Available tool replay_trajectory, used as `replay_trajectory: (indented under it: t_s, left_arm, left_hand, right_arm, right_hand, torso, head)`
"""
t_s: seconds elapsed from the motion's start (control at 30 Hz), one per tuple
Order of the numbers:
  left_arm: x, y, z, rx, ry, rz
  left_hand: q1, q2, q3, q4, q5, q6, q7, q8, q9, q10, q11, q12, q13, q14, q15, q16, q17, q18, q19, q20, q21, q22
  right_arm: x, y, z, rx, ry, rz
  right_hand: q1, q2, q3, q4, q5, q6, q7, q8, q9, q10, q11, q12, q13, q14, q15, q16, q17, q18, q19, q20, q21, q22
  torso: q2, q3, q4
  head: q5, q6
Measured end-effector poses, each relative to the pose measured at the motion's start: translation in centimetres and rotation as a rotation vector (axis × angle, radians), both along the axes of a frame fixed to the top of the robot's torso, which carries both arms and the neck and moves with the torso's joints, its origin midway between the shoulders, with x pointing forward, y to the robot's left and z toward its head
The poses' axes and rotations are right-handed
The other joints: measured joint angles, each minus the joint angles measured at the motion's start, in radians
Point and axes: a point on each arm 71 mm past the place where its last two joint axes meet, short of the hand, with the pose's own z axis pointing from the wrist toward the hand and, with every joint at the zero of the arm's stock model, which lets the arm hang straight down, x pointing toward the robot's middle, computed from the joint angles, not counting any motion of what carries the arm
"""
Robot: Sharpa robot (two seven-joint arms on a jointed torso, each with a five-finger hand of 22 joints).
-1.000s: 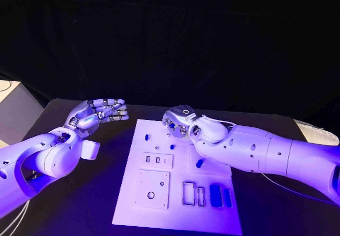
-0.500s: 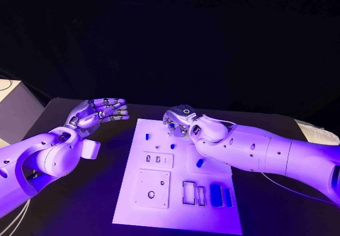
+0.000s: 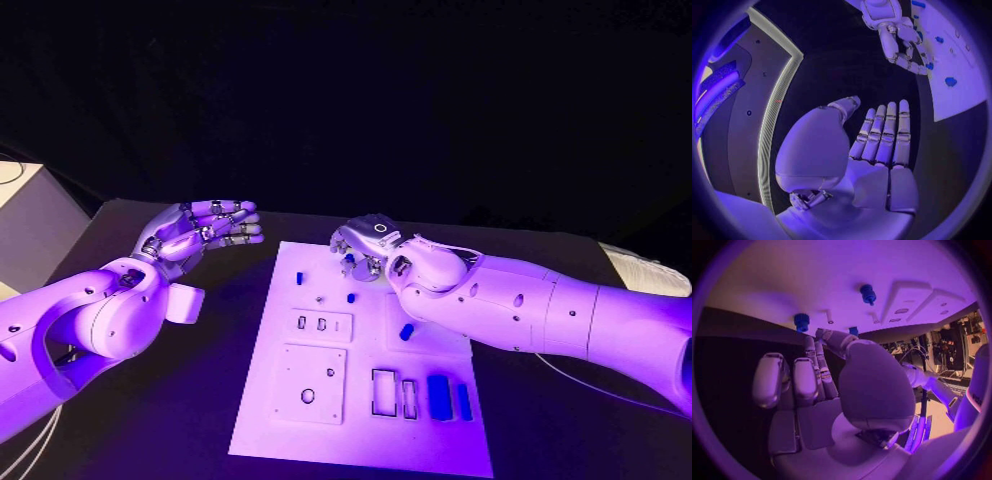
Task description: Assemble the parts on the task board
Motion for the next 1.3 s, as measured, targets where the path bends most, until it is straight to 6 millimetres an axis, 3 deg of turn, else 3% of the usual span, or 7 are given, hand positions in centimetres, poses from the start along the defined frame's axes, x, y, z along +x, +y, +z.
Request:
replay_trajectory:
  t_s: [0.17,0.27,0.4,0.7,1.03,1.13,1.3]
  left_arm:
    - [0.0,0.0,0.0,0.001,0.001,0.001]
    - [0.0,0.1,0.0,0.001,0.001,0.002]
    - [0.1,0.2,-0.1,0.002,0.001,0.004]
    - [0.3,0.3,-0.2,0.003,0.004,0.009]
    - [0.5,0.4,-0.4,0.004,0.007,0.014]
    - [0.5,0.4,-0.6,0.003,0.009,0.013]
    - [0.4,0.3,-1.0,0.002,0.017,0.010]
  left_hand:
    - [0.000,0.000,0.000,0.000,0.000,0.000,0.000,0.000,0.000,0.000,0.000,0.000,0.000,0.000,0.000,0.000,0.000,0.000,0.000,0.000,0.000,0.000]
    - [0.000,0.000,0.000,0.000,0.000,0.000,0.000,0.000,0.000,0.000,0.000,0.000,0.000,0.000,0.000,0.000,0.000,0.000,0.000,0.000,0.000,0.000]
    - [0.000,0.000,0.000,0.000,0.000,0.000,0.000,0.000,0.000,-0.002,-0.002,0.000,0.000,0.000,0.000,0.000,0.000,0.000,0.000,0.000,-0.004,-0.001]
    - [0.000,0.000,0.000,0.000,0.000,0.000,0.000,0.000,0.000,-0.004,-0.004,0.000,0.000,0.000,0.000,-0.002,-0.001,0.000,0.000,0.000,-0.004,-0.002]
    - [0.000,0.000,0.000,0.000,0.000,0.000,0.000,0.000,0.001,-0.004,-0.004,0.000,0.000,0.000,0.000,-0.006,-0.001,0.000,0.000,0.000,-0.004,-0.002]
    - [0.000,0.000,0.000,0.000,0.000,0.000,0.000,0.000,0.001,-0.004,-0.004,0.000,0.000,0.000,0.000,-0.006,-0.001,0.000,0.000,0.000,-0.004,-0.002]
    - [0.000,0.000,0.000,0.000,0.000,0.000,0.000,0.000,0.001,-0.004,-0.004,0.000,0.000,0.000,0.000,-0.006,-0.002,0.000,0.000,0.000,-0.004,-0.004]
  right_arm:
    - [-0.4,-0.2,0.2,0.026,-0.012,0.013]
    - [-0.8,-0.5,0.4,0.045,-0.017,0.021]
    - [-1.2,-1.0,0.8,0.074,-0.021,0.026]
    - [-1.8,-4.9,2.1,0.159,0.010,-0.027]
    - [-2.5,-10.9,2.7,0.240,0.106,-0.147]
    - [-2.4,-12.0,2.5,0.235,0.131,-0.173]
    - [-1.8,-13.7,1.9,0.192,0.181,-0.219]
  right_hand:
    - [-0.017,-0.017,-0.105,0.019,-0.029,-0.050,-0.005,-0.033,0.000,-0.130,0.009,0.000,-0.041,-0.028,0.014,-0.078,-0.120,0.031,-0.063,0.012,-0.167,-0.189]
    - [0.011,0.011,-0.203,0.037,-0.029,-0.055,-0.009,-0.045,-0.004,-0.151,0.009,0.009,-0.057,-0.028,0.014,-0.100,-0.149,0.031,-0.064,0.013,-0.217,-0.236]
    - [0.025,0.025,-0.220,0.043,-0.027,-0.056,-0.008,-0.045,-0.005,-0.152,0.010,0.016,-0.059,-0.028,0.014,-0.100,-0.150,0.031,-0.064,0.013,-0.219,-0.239]
    - [0.031,0.023,-0.165,0.061,-0.008,-0.035,0.000,-0.049,-0.007,-0.058,0.002,0.048,-0.057,-0.010,0.006,-0.061,-0.082,0.031,-0.026,0.005,-0.171,-0.168]
    - [-0.022,-0.031,-0.167,0.099,0.007,-0.035,-0.004,-0.066,-0.007,0.065,-0.013,0.107,-0.019,0.002,-0.005,-0.021,-0.016,0.031,-0.015,-0.006,-0.135,-0.121]
    - [-0.024,-0.033,-0.239,0.098,0.015,-0.052,-0.016,-0.076,-0.007,0.128,-0.023,0.213,0.068,0.013,-0.021,0.014,0.039,0.020,0.003,-0.017,-0.096,-0.073]
    - [0.018,-0.012,-0.365,0.161,0.026,-0.038,-0.029,-0.064,0.007,-0.003,-0.043,0.626,0.511,0.011,-0.023,0.107,0.211,0.000,0.023,-0.022,-0.007,0.040]
  torso:
    - [0.000,0.0002,0.0004]
    - [0.000,0.0003,-0.0005]
    - [-0.001,0.0015,-0.0017]
    - [-0.008,0.0078,-0.0110]
    - [-0.017,0.0216,-0.0307]
    - [-0.018,0.0248,-0.0339]
    - [-0.019,0.0301,-0.0363]
  head:
    - [0.002,0.002]
    - [0.003,0.003]
    - [0.003,0.005]
    - [-0.002,0.013]
    - [-0.014,0.015]
    - [-0.016,0.014]
    - [-0.020,0.013]
